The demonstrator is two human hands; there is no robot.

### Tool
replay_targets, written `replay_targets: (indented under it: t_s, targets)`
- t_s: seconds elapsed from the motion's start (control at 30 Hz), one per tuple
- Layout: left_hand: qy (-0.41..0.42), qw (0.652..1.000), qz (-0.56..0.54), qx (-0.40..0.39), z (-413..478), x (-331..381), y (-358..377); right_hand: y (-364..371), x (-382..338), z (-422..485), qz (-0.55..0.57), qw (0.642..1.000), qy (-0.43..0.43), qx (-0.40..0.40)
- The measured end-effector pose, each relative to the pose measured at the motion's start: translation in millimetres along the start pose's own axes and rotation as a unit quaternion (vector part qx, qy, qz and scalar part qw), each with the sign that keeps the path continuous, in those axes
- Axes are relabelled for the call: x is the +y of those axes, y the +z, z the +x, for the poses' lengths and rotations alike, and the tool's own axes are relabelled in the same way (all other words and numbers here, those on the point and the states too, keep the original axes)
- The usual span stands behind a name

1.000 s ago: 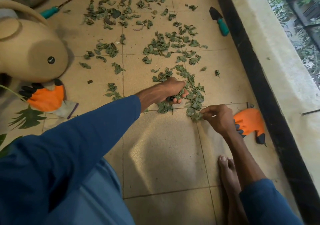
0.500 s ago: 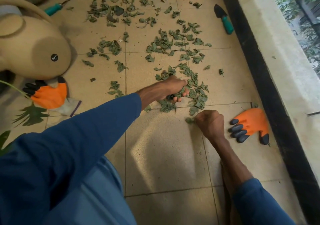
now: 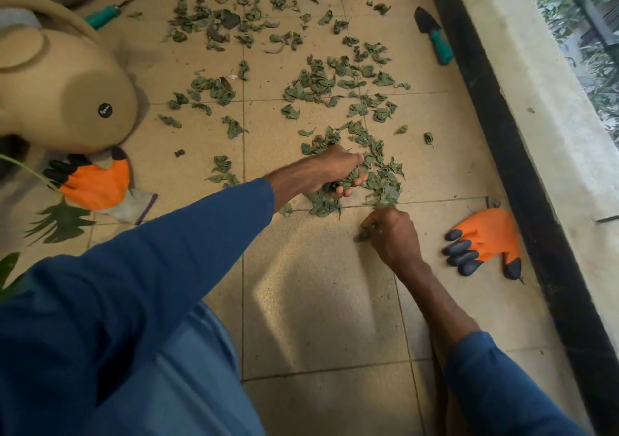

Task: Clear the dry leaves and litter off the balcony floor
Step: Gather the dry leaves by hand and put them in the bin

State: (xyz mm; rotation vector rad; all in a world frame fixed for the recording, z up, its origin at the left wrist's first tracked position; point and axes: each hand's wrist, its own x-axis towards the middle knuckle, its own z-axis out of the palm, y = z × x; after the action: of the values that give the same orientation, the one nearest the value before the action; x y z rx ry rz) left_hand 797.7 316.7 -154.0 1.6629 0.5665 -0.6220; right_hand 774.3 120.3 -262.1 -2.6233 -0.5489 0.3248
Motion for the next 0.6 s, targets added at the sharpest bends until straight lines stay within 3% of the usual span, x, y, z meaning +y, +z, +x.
replay_targets:
  t_s: [0.13,0.27,0.4,0.6]
  targets:
    - [0.0,1.0,0.006,0.005,-2.4,2.0,-1.2,1.2,-5.9,-16.6,-0.003,0.999,0.006,0.037]
    - [0.003,1.0,0.013,0.006,-3.6,2.4,-3.8,-8.1,-0.2,-16.7,0.06,0.995,0.023,0.073]
    - [0.007,1.0,0.011,0.003,-4.6,1.7,-6.0,-22.4,14.8,-5.7,0.094,0.991,0.071,0.064]
    - [0.011,1.0,0.017,0.003,-3.0,-0.4,-6.3,-31.1,20.2,17.9,0.061,0.995,0.05,0.059]
